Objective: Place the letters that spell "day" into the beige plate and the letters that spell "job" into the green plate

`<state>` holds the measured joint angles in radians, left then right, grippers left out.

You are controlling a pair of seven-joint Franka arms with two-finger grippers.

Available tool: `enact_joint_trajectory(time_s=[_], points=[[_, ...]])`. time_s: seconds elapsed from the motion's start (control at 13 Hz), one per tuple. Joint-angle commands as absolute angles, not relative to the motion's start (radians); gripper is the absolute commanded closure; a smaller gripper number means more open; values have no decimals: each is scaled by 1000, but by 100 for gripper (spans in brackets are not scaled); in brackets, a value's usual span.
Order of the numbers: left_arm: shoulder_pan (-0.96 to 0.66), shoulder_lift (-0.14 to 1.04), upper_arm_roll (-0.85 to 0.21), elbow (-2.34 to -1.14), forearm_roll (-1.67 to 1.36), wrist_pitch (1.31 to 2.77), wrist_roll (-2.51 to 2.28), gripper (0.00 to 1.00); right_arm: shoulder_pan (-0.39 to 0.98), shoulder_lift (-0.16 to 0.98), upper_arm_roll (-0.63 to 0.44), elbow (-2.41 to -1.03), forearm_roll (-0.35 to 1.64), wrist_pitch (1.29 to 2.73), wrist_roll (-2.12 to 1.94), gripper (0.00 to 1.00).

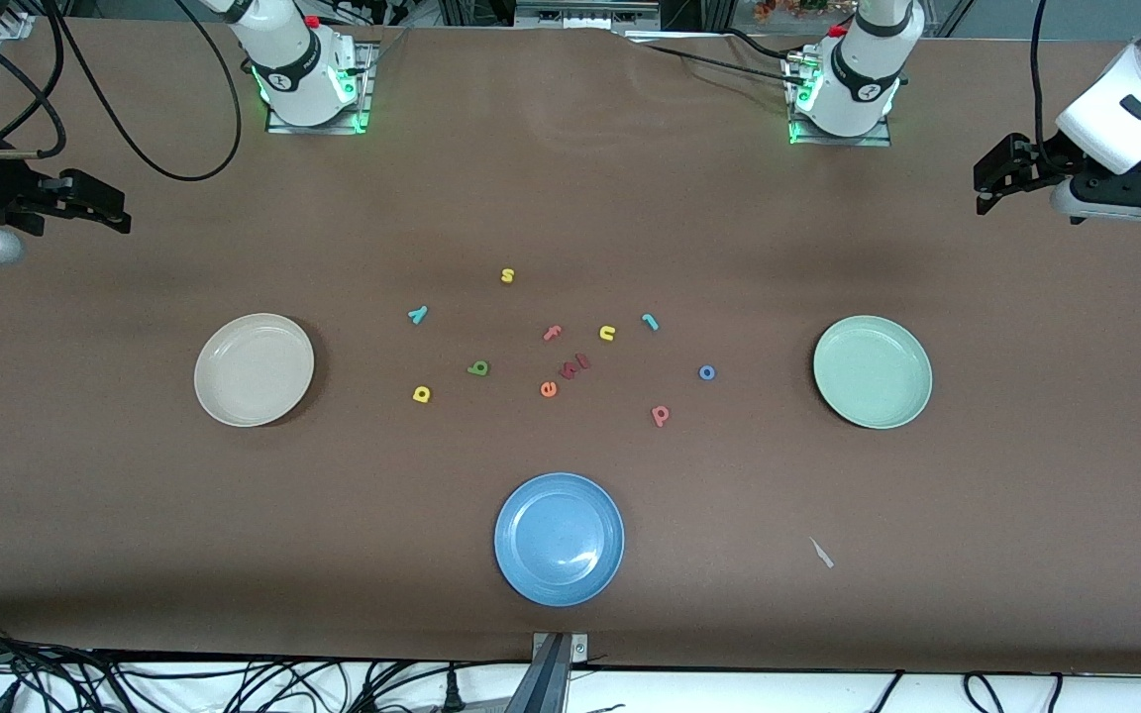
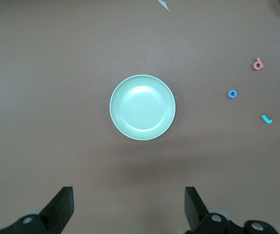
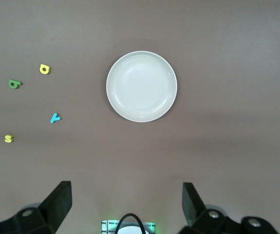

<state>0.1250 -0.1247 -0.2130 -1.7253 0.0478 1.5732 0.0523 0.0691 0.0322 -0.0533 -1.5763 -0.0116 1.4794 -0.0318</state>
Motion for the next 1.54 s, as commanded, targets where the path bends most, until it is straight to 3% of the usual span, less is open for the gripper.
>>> enact_joint_trajectory(time_s=[0.0,1.46], points=[[127,-118,-218,-1704,78,1560,60,0,64,29,-51,-1574,-6,1466,-18,0],[129,-109,-213,-1678,66,1557,63,0,64,31,-51,-1572,-5,1466,-20,0]])
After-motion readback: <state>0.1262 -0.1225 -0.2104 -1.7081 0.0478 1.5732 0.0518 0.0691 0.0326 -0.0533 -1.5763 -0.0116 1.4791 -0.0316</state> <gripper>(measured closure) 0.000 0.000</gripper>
